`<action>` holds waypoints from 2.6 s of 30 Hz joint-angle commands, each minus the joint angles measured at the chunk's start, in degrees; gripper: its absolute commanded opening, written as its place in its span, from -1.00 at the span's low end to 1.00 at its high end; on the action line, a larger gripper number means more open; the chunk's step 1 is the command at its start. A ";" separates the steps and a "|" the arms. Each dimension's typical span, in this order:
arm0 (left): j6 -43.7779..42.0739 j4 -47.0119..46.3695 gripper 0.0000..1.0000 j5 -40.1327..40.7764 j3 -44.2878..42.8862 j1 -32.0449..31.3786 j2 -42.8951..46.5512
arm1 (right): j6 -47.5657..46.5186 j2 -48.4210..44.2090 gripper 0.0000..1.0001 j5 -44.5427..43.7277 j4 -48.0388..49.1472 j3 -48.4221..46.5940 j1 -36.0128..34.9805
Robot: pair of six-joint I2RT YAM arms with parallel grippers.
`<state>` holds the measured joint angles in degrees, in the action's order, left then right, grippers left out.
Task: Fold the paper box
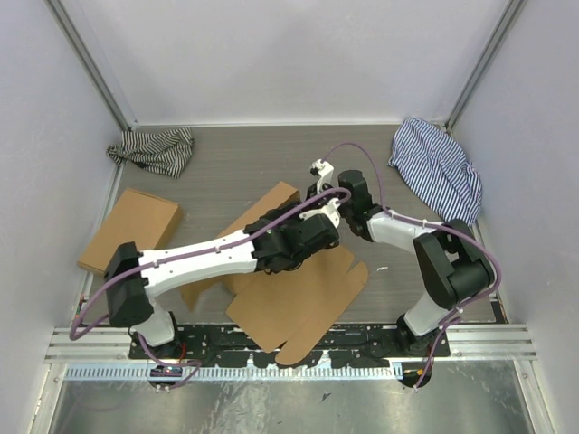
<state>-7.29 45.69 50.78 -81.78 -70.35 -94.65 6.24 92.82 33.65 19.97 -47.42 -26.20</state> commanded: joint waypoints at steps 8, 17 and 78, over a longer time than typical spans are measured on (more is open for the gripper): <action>5.31 -16.81 0.37 7.90 5.86 7.06 21.10 | -0.88 -6.04 -0.98 -5.60 -4.63 -0.59 -0.26; 4.80 -25.47 0.27 1.58 9.39 15.47 14.69 | -1.37 -7.22 -0.96 -7.38 -5.90 0.75 -0.46; 10.32 -25.40 -0.04 3.42 16.89 10.63 7.72 | 4.75 -1.41 -0.51 -38.16 3.06 3.27 -9.31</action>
<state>1.74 16.56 57.04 -64.84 -58.67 -86.83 7.94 92.64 1.28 24.03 -43.38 -35.90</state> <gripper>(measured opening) 0.480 0.173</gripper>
